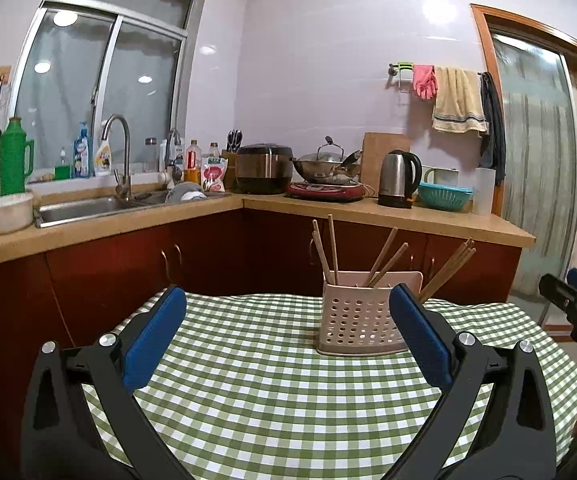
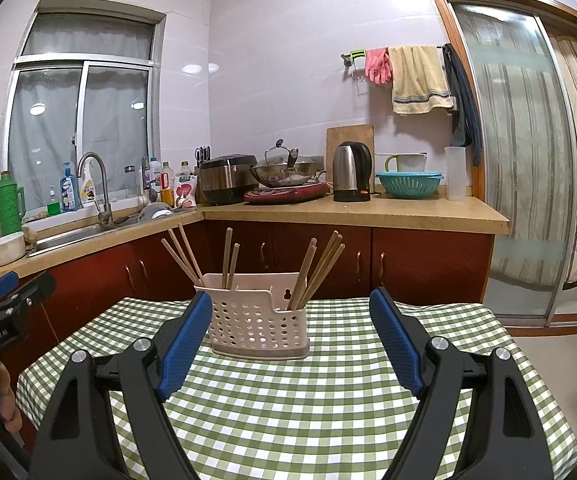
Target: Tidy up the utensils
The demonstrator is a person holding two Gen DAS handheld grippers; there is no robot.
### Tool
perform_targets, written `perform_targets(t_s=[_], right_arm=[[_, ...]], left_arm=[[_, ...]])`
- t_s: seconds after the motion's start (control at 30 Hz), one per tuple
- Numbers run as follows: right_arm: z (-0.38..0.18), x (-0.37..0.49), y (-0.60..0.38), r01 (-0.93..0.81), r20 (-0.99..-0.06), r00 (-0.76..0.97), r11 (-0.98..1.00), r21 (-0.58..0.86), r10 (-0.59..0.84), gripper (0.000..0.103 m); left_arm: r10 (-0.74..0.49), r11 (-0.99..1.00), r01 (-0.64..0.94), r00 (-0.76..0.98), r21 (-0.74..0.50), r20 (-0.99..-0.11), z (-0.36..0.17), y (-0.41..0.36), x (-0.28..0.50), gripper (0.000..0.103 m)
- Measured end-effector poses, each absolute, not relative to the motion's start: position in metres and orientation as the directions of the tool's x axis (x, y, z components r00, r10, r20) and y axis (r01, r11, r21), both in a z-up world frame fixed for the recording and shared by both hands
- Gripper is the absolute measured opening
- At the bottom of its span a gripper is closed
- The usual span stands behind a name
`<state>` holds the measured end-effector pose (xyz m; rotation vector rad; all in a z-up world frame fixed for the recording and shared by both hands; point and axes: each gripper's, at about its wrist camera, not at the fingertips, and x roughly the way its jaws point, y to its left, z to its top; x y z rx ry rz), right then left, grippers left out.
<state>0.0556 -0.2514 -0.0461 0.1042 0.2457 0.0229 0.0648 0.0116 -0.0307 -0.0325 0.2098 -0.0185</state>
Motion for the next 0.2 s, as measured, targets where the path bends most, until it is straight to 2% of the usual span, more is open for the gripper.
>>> perform_targets(t_s=[0.2], right_arm=[[-0.051, 0.063, -0.258, 0.003, -0.255, 0.967, 0.994, 0.109, 0.024, 0.080]], left_arm=[[-0.002, 0.999, -0.009, 0.972, -0.048, -0.234, -0.036, 0.018, 0.079, 0.099]])
